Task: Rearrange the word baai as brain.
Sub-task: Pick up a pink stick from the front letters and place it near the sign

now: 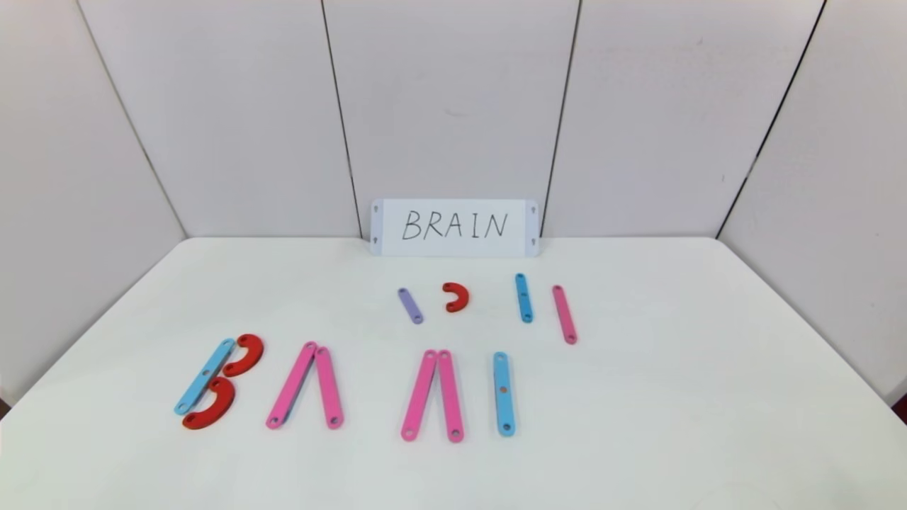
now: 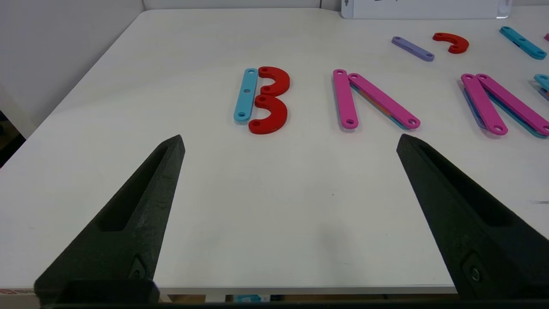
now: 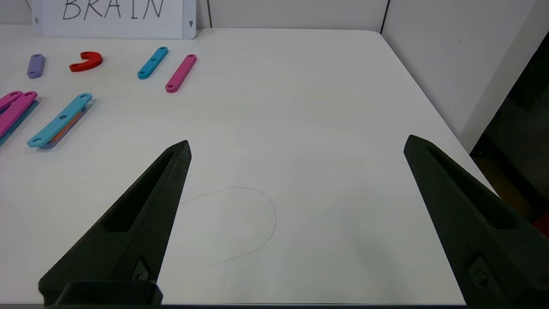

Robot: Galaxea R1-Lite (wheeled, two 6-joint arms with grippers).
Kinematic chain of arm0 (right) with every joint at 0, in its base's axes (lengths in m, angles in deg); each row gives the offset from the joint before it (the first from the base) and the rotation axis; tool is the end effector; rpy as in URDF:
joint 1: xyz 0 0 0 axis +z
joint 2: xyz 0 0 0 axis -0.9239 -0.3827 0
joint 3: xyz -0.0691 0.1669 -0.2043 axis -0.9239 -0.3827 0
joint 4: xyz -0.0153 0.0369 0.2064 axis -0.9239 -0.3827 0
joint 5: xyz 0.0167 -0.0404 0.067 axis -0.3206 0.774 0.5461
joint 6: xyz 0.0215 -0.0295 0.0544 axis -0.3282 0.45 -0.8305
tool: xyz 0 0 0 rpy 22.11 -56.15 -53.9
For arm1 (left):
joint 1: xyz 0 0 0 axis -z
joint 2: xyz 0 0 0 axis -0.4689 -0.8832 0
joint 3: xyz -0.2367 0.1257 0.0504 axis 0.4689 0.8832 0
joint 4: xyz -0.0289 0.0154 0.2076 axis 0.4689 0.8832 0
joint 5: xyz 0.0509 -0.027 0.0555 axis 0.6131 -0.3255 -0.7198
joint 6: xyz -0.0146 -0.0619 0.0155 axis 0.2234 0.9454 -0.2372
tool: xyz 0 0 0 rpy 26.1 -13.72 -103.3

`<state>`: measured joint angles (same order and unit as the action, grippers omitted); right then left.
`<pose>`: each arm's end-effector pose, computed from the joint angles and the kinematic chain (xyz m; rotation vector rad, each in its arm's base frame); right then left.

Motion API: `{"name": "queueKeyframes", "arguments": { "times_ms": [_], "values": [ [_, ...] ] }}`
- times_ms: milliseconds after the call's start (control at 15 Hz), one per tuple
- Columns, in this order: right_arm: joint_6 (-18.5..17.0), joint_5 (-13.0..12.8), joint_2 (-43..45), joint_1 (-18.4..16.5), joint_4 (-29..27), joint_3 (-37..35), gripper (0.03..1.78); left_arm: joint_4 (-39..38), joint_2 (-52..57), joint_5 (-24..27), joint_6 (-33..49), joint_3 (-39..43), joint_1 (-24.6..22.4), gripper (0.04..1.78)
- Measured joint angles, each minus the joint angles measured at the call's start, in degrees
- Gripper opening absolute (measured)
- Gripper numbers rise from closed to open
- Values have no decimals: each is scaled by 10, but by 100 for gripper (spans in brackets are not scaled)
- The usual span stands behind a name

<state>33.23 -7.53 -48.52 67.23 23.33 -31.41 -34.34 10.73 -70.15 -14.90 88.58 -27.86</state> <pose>0.0690 -0.0004 0.0761 0.0042 -0.0053 -0.0048 0.0688 0.0001 0.0764 -0.0207 -0.0079 0.0003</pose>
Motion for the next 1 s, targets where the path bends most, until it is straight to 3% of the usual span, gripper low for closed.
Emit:
{"name": "queueKeyframes", "arguments": {
  "times_ms": [533, 800, 1000],
  "values": [
    [6, -3, 0, -1, -3, 7, 174, 35, -7, 1, -3, -46, 0, 174],
    [1, -11, -21, -1, -56, 106, 174, 46, -50, 4, -3, -125, 0, 174],
    [1, 4, -70, -1, -133, 220, 173, 52, -107, 5, -4, -177, 3, 174]
  ]
}}
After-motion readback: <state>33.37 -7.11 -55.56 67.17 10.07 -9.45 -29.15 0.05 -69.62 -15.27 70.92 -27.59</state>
